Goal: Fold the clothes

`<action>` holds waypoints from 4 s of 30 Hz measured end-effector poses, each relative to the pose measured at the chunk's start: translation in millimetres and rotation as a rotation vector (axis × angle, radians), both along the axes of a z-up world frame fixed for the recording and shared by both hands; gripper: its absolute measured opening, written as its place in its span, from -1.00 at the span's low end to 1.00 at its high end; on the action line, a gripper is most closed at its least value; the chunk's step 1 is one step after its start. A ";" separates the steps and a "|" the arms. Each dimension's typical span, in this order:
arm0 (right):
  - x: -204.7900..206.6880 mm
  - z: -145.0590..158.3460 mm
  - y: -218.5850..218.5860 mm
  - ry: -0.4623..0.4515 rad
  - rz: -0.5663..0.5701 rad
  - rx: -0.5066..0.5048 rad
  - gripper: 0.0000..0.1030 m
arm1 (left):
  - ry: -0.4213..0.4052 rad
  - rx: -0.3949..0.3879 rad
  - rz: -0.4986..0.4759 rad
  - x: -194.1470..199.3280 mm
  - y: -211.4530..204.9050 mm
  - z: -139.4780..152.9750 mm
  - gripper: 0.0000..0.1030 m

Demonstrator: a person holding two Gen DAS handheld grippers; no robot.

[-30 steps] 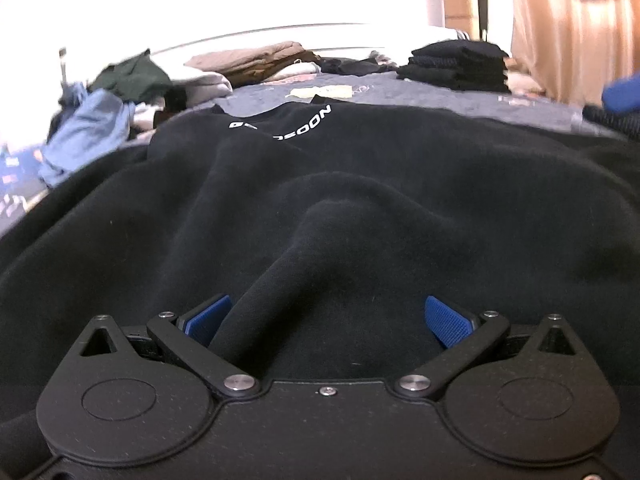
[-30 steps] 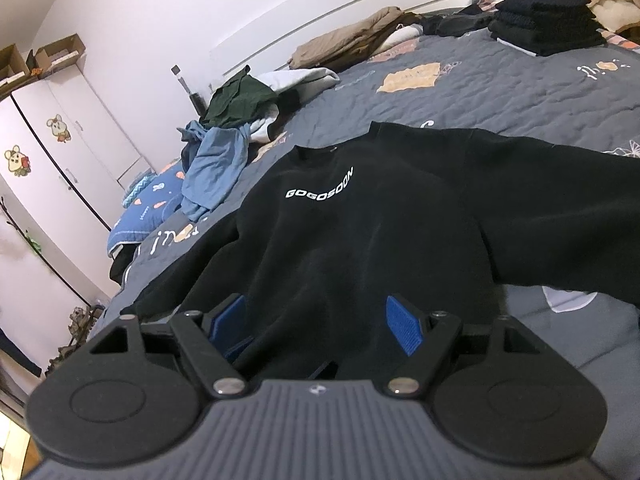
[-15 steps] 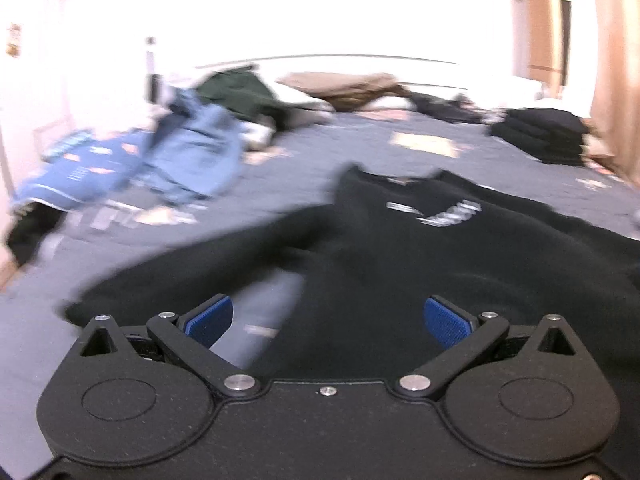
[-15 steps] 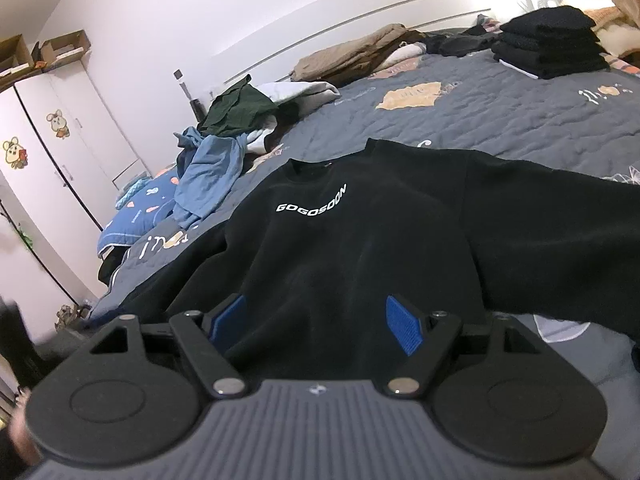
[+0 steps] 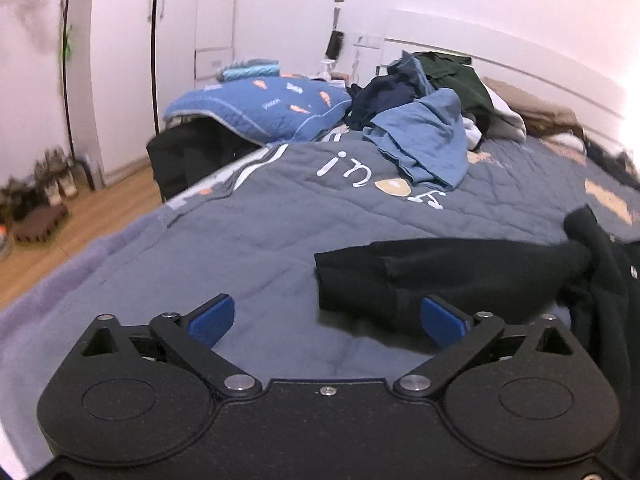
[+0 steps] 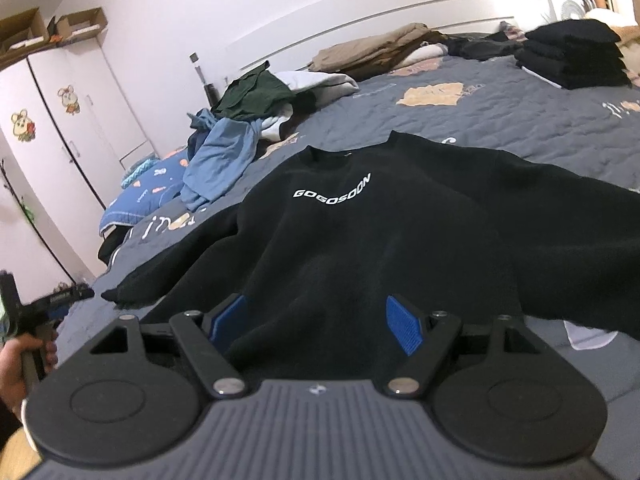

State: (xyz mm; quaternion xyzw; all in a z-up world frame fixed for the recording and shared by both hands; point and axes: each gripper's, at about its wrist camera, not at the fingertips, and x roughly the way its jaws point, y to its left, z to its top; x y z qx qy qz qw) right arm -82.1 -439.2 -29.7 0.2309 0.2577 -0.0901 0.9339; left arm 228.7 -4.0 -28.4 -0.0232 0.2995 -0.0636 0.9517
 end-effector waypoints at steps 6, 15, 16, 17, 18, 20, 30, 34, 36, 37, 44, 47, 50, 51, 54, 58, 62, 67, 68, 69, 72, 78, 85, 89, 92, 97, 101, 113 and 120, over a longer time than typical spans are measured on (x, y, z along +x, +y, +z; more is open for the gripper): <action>5.9 -6.6 1.5 0.026 0.005 -0.005 0.49 | 0.052 -0.040 -0.016 28.7 2.5 -8.2 0.30; 10.1 -7.9 5.8 0.031 0.021 -0.015 0.49 | 0.202 -0.159 0.014 66.3 3.2 -36.1 0.22; 10.3 -8.2 6.0 0.033 0.022 -0.015 0.49 | 0.221 -0.198 0.022 68.6 5.0 -39.1 0.22; 10.9 -8.5 6.2 0.034 0.023 -0.015 0.49 | 0.234 -0.239 0.030 69.6 6.8 -41.1 0.21; 11.8 -8.7 6.3 0.033 0.024 -0.015 0.49 | 0.239 -0.272 0.027 70.9 6.9 -42.7 0.20; 13.5 -9.5 6.2 0.034 0.024 -0.012 0.49 | 0.235 -0.269 0.009 70.9 2.8 -42.3 0.11; 19.4 -12.7 12.4 0.043 0.042 -0.011 0.49 | 0.150 -0.237 -0.114 63.7 6.4 -17.5 -0.78; 20.3 -14.9 10.7 0.053 0.037 -0.005 0.49 | 0.195 -0.233 -0.098 69.3 3.7 -21.9 -0.73; 20.3 -15.9 10.6 0.057 0.037 -0.007 0.49 | 0.220 -0.243 -0.075 71.4 4.3 -32.9 -0.50; 20.3 -16.2 10.7 0.058 0.037 -0.007 0.49 | 0.232 -0.248 -0.064 72.4 4.5 -38.4 -0.30; 21.9 -18.6 11.6 0.057 0.049 -0.001 0.49 | 0.243 -0.350 -0.036 69.9 12.6 -58.2 -0.22; 21.8 -18.8 15.8 0.043 0.072 0.001 0.49 | 0.240 -0.392 -0.036 73.2 14.3 -58.9 -0.22; 20.4 -17.5 20.6 0.019 0.103 0.000 0.49 | 0.222 -0.396 -0.044 74.8 10.4 -57.2 -0.36; 19.8 -16.8 22.7 0.009 0.115 0.002 0.49 | 0.210 -0.383 -0.045 74.4 8.4 -56.0 -0.48; 19.3 -14.3 28.1 -0.023 0.147 0.012 0.49 | 0.182 -0.364 -0.050 73.0 7.7 -53.6 -0.68; 18.0 -8.7 34.5 -0.073 0.182 0.029 0.49 | 0.210 -0.401 -0.033 75.6 10.1 -57.7 -0.47; 18.8 -3.7 41.4 -0.100 0.200 0.038 0.49 | 0.220 -0.425 -0.025 78.4 7.1 -62.7 -0.31; 22.5 -5.1 49.4 -0.088 0.209 0.032 0.49 | 0.168 -0.349 -0.013 80.3 -2.2 -55.5 -0.73; 22.4 -6.0 49.4 -0.083 0.209 0.029 0.49 | 0.142 -0.345 -0.012 79.8 1.2 -48.4 -0.78; 22.3 -7.0 49.4 -0.079 0.209 0.027 0.49 | 0.115 -0.341 -0.011 79.2 4.7 -41.3 -0.78; 22.6 -8.6 45.5 -0.073 0.194 0.033 0.49 | 0.028 -0.326 -0.002 78.3 16.5 -16.2 -0.80; 21.5 -9.0 39.4 -0.077 0.173 0.043 0.49 | -0.135 -0.250 0.086 88.1 37.2 42.5 -0.82; 23.8 -9.3 37.2 -0.075 0.168 0.044 0.49 | -0.239 -0.163 0.324 111.8 91.7 88.5 -0.83; 24.6 -9.7 36.2 -0.071 0.161 0.046 0.49 | -0.213 -0.087 0.355 121.1 108.3 84.9 -0.83; 24.1 -10.0 36.0 -0.069 0.155 0.040 0.49 | -0.202 -0.039 0.381 118.8 112.2 73.4 -0.83; 21.8 -9.0 31.1 -0.075 0.139 0.032 0.49 | -0.222 -0.009 0.489 112.3 133.5 72.4 -0.83; 23.3 -11.4 26.7 -0.069 0.123 0.043 0.49 | -0.170 -0.021 0.424 116.2 136.8 75.5 -0.75; 6.9 -2.3 25.4 -0.063 0.074 0.015 0.49 | -0.048 -0.133 0.070 9.5 85.8 58.7 0.01; -37.2 -1.0 17.0 -0.037 0.000 -0.010 0.49 | -0.040 -0.189 -0.182 -91.8 8.0 49.9 0.07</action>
